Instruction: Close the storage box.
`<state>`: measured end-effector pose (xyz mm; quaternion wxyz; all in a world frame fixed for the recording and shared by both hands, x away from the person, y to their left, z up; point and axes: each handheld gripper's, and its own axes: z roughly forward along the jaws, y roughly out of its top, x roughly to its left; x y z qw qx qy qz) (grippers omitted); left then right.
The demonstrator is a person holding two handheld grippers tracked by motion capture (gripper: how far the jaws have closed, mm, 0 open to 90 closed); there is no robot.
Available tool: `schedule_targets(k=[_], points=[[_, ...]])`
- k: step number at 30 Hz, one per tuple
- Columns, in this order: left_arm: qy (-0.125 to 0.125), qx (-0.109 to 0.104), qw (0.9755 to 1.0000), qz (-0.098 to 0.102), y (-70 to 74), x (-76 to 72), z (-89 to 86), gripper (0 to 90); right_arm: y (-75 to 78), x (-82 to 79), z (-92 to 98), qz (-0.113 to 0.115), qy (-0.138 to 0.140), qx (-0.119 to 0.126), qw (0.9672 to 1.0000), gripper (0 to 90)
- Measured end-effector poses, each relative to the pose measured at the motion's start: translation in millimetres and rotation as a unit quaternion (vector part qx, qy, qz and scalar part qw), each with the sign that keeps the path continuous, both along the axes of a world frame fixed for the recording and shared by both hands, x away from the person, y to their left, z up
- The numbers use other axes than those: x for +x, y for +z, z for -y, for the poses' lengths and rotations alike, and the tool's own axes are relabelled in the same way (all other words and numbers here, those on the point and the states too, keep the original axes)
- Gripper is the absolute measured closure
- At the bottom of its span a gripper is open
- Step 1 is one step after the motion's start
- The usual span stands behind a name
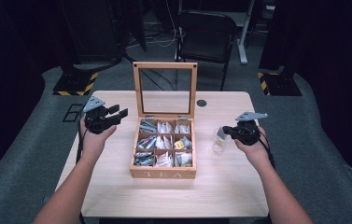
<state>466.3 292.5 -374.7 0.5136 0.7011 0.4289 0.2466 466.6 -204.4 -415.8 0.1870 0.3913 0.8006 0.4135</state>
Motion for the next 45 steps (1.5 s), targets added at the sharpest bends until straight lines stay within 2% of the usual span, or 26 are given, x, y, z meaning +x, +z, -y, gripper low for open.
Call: schedule_targets(k=[13,23,27,31,33,37,43,45], points=[[0.001,0.0,1.0,-0.003,-1.2,-0.3,-1.4,53.1,-10.8,2.0,-1.9,-0.017,0.0,-0.01,0.9998,87.4],[0.002,0.0,1.0,-0.002,-0.6,-0.5,-2.9,52.7,-7.6,2.1,-2.3,-0.013,-0.001,-0.011,0.9999,73.5],[0.004,-0.004,1.0,-0.004,-1.3,0.7,-4.0,52.1,-1.5,3.3,-8.3,-0.015,0.009,-0.01,0.9998,60.6],[0.003,-0.004,1.0,-0.005,-2.8,2.8,-4.0,52.1,7.1,5.1,-18.3,-0.001,0.017,-0.016,0.9997,54.4],[0.0,-0.003,1.0,-0.009,-3.3,4.0,-4.2,52.1,11.9,6.3,-22.7,0.009,0.02,-0.014,0.9997,54.1],[-0.001,-0.002,0.9999,-0.011,-4.9,5.0,-2.1,52.1,20.8,8.1,-30.5,0.013,0.024,-0.006,0.9996,54.2],[0.0,-0.003,1.0,-0.008,-4.3,4.4,-2.0,52.1,28.4,10.7,-38.6,0.037,0.031,-0.004,0.9988,55.0],[0.0,0.001,1.0,-0.008,-4.1,4.1,-2.2,52.1,30.8,11.9,-39.9,0.041,0.029,0.004,0.9987,54.9]])
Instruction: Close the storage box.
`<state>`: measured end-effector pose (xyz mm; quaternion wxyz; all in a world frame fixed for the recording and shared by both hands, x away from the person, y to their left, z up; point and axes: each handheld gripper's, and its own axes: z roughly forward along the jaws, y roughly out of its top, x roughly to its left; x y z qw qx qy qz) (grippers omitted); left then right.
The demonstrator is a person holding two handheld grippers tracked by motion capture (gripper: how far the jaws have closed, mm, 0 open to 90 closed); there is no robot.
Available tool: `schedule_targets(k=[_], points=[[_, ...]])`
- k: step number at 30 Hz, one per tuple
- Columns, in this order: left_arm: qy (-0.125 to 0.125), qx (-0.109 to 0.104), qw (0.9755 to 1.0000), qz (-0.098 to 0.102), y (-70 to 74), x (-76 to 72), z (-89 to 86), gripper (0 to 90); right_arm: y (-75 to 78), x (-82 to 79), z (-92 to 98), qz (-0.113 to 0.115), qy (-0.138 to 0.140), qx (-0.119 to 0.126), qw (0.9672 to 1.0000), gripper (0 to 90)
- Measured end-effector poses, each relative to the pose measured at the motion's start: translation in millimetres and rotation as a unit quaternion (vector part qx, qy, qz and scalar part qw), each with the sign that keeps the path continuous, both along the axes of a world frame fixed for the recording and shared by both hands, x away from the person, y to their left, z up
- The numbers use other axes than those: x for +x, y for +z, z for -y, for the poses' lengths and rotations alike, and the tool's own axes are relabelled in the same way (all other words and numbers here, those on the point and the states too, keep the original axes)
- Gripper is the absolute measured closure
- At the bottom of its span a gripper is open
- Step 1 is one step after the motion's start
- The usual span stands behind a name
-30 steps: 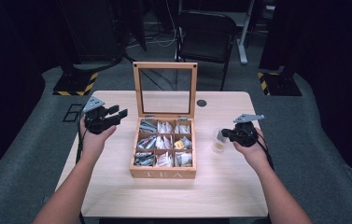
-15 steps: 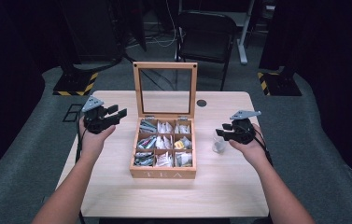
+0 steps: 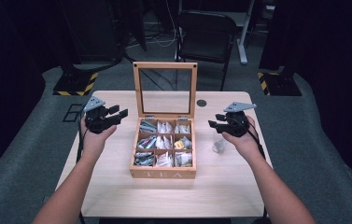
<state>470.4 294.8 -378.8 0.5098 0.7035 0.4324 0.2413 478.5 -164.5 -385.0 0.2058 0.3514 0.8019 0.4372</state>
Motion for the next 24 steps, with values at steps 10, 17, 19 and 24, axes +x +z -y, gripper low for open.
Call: schedule_targets(k=[10,17,19,24], points=[[-0.001,-0.001,1.0,0.003,3.2,-4.3,-1.6,52.1,18.3,8.0,-7.9,0.004,0.005,0.01,0.9999,54.5],[0.0,-0.004,1.0,0.005,2.5,-3.2,-0.8,52.2,30.0,14.6,-14.8,0.01,0.008,0.012,0.9998,53.2],[-0.001,-0.003,1.0,0.004,2.4,-2.9,-1.1,52.2,31.6,16.8,-16.4,0.011,0.015,0.016,0.9997,53.3],[0.0,-0.005,1.0,0.004,3.0,-3.4,-2.4,52.2,33.6,21.8,-21.1,0.013,0.024,0.011,0.9996,54.0]])
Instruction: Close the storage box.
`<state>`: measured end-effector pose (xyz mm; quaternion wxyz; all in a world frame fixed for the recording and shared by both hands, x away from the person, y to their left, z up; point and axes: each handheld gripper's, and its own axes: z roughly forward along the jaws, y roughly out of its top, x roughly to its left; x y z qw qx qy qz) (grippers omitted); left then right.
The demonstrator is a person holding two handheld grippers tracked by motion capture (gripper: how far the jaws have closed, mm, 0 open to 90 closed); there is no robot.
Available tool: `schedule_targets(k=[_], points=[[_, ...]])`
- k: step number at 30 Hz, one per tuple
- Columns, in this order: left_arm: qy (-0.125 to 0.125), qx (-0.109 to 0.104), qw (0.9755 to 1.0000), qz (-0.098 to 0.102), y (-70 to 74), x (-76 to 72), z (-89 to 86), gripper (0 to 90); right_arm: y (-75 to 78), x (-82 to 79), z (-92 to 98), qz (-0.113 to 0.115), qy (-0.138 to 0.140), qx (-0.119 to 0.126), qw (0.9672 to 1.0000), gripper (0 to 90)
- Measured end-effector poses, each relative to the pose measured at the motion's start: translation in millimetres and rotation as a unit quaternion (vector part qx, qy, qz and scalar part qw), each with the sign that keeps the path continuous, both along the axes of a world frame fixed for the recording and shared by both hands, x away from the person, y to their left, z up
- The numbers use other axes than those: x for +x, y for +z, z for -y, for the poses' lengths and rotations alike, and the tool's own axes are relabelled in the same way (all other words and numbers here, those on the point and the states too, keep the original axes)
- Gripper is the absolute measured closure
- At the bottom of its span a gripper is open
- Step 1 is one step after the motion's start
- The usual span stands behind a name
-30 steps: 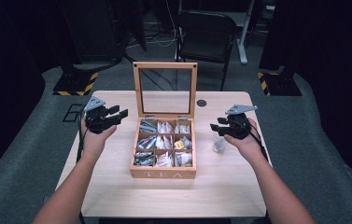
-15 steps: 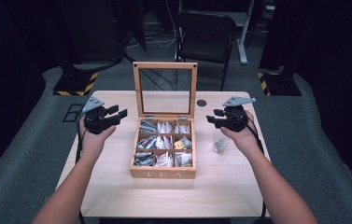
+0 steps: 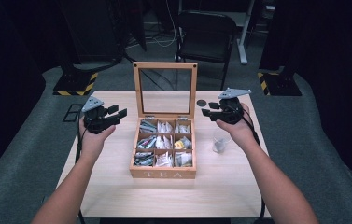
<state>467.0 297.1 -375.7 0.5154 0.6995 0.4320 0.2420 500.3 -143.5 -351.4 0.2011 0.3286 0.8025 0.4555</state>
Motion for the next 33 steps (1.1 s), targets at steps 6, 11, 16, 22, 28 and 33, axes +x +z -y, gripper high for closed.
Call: schedule_targets(k=[6,11,16,22,28,33], points=[[0.001,0.0,1.0,0.001,0.6,-0.4,-1.3,52.2,2.5,6.6,-8.2,-0.004,0.003,0.01,0.9999,54.3],[0.002,-0.001,1.0,0.001,0.3,0.0,-1.4,52.2,3.7,11.5,-13.8,-0.011,0.003,0.02,0.9997,54.2],[0.001,-0.002,1.0,0.0,-0.4,0.7,-0.6,52.2,0.9,18.3,-20.2,-0.016,0.013,0.026,0.9995,54.2],[0.0,0.001,1.0,0.0,0.4,0.1,-1.8,52.2,-1.4,25.7,-27.4,-0.026,0.012,0.03,0.9991,54.2],[0.003,0.0,1.0,0.0,1.4,-0.4,-4.5,52.2,-6.0,37.8,-29.8,-0.031,0.002,0.032,0.999,54.9],[0.004,0.0,1.0,-0.002,0.9,0.1,-6.2,52.2,-10.7,48.9,-29.4,-0.028,-0.002,0.033,0.9991,55.6]])
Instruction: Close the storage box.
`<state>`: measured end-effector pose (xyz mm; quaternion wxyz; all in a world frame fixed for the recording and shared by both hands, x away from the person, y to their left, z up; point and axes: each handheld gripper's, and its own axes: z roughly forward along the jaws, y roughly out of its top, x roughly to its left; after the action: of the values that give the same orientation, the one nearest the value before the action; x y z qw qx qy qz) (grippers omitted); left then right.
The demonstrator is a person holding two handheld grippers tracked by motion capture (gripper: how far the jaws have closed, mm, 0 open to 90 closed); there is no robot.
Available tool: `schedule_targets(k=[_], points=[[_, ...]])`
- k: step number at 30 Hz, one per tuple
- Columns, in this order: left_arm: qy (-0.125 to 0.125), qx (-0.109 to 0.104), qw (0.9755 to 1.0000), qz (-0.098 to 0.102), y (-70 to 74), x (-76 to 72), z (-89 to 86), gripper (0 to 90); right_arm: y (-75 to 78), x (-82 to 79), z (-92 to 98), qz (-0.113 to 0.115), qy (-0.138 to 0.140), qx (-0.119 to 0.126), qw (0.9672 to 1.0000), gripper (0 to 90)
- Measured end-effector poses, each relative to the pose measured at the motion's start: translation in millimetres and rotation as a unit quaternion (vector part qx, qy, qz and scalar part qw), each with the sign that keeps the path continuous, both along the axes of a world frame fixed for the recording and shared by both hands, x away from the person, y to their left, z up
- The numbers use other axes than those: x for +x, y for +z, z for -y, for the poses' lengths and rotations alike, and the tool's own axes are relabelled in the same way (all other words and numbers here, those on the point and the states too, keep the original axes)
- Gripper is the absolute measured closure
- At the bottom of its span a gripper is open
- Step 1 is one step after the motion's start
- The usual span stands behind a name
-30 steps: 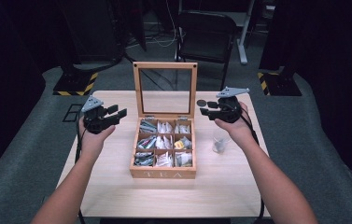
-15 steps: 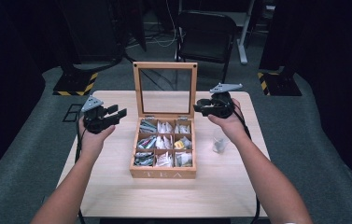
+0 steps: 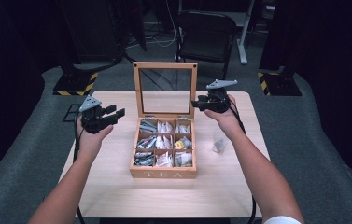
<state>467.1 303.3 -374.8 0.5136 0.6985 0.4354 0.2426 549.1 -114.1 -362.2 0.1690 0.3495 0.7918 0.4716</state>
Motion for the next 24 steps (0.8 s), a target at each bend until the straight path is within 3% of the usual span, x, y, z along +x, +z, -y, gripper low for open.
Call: schedule_targets(k=[11,24], points=[[-0.003,0.003,1.0,-0.001,-1.0,0.1,0.9,52.2,-11.7,19.7,-4.5,-0.005,-0.012,-0.015,0.9998,55.6],[-0.004,0.0,1.0,0.0,-1.4,0.3,2.8,52.2,-23.9,33.9,-6.1,-0.012,-0.024,-0.01,0.9996,55.7]])
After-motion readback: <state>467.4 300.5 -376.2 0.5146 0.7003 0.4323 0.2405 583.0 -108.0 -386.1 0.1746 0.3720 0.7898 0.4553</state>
